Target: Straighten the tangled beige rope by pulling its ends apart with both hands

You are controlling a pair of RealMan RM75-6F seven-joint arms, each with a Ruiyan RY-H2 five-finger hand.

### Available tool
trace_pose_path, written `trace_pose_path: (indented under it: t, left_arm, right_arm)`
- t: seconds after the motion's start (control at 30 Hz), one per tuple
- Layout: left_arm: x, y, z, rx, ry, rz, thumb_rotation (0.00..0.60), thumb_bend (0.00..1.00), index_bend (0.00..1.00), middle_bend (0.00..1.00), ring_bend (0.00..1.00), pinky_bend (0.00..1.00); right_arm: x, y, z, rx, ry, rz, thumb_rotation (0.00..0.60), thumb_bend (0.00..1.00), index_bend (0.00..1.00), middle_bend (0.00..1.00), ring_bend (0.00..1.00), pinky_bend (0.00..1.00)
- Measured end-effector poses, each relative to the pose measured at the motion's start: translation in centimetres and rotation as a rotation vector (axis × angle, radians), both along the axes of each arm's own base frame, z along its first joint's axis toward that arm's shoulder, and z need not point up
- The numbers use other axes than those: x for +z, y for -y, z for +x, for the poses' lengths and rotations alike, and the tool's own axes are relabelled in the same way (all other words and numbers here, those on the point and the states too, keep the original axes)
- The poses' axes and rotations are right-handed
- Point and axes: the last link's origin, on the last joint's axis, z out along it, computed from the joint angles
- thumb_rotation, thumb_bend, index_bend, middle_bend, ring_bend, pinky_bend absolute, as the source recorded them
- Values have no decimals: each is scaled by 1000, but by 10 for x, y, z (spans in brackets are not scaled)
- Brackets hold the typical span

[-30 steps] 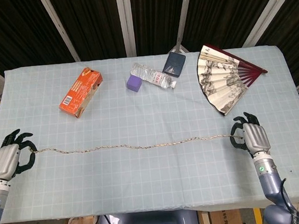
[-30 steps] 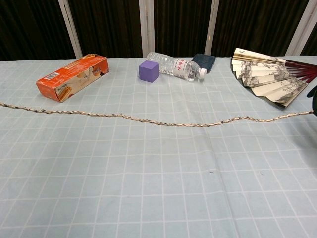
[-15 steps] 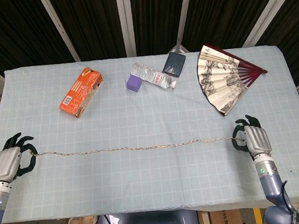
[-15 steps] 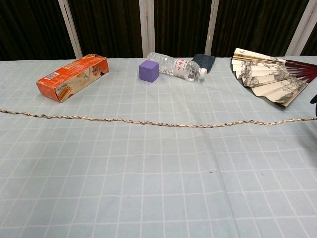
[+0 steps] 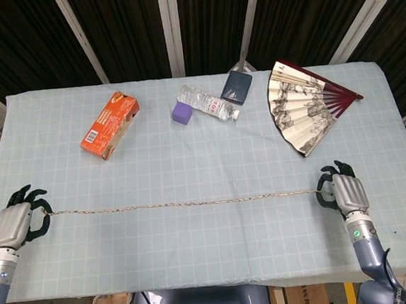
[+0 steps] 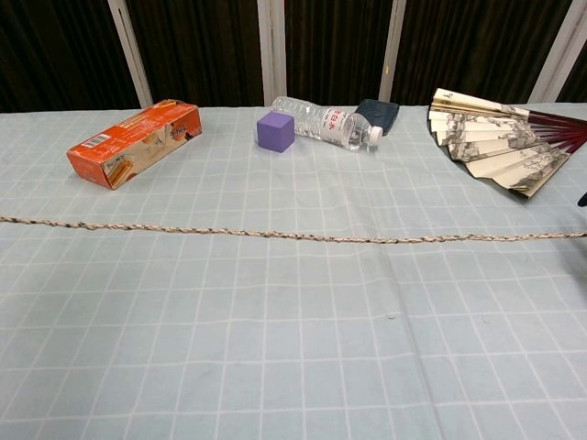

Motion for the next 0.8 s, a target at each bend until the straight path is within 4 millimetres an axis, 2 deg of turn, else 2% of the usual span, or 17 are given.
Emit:
trace_pose_path:
  t: [0.8]
  left_arm:
    - [-34,0,-15,35,-82,-66,600,637,560,186,0,0]
  right_arm:
    - [-15,-2,-18,-29,-30,34,600,480,649,259,0,0]
